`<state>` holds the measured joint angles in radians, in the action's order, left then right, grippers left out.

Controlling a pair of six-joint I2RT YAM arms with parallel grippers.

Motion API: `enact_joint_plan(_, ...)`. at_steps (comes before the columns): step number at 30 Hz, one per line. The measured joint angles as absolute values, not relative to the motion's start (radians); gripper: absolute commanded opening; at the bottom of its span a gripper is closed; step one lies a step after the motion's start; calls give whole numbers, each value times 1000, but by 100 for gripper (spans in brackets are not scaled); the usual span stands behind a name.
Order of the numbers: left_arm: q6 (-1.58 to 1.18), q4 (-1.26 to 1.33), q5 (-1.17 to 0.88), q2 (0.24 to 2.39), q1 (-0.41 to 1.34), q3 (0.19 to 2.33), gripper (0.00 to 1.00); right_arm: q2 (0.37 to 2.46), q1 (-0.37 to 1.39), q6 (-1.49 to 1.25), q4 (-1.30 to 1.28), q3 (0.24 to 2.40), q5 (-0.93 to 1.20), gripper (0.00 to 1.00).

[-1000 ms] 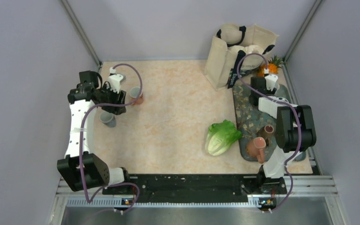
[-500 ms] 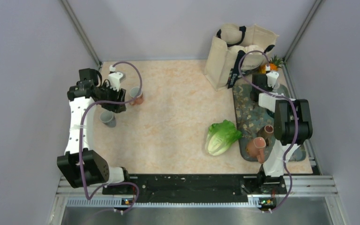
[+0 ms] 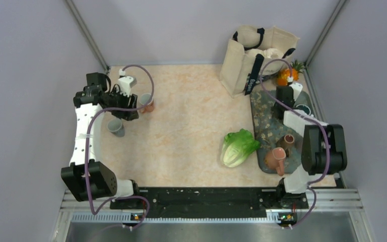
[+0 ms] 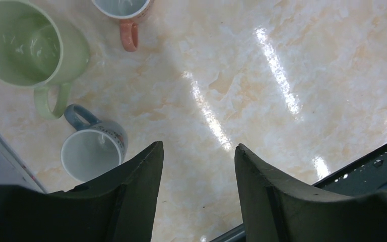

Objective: Turn the mug right side up

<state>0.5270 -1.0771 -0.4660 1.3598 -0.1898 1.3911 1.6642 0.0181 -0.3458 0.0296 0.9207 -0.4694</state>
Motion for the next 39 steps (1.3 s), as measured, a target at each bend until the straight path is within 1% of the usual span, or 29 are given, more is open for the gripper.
enact_joint_plan(4,496,-1077,-519,1360,-156,1411,68,1459,19,-379,-8,823,-344,0)
enact_joint_plan(10,423,-1073,-612,1368,-25,1494,72,1237,59,-425,-29,785,-199,0)
enact_joint_plan(13,350,-1043,-675,1379,39,1544,73,1162,125,-443,-30,784,-134,0)
enact_joint_plan(19,96,-880,-791,1386,141,1592,77,1054,318,-511,39,785,6,0)
enact_joint_plan(25,-170,-681,-909,1433,236,1602,78,1066,422,-671,254,785,118,0)
enact_joint_plan(29,-311,-559,-960,1477,276,1602,76,1119,495,-784,440,785,159,0)
enact_joint_plan(33,-416,-462,-981,1505,300,1602,70,1194,550,-867,580,786,189,0)
enact_joint_plan(37,-476,-399,-989,1517,310,1602,61,1262,581,-910,641,793,204,0)
enact_joint_plan(39,-493,-385,-987,1519,313,1602,59,1290,590,-925,654,803,208,0)
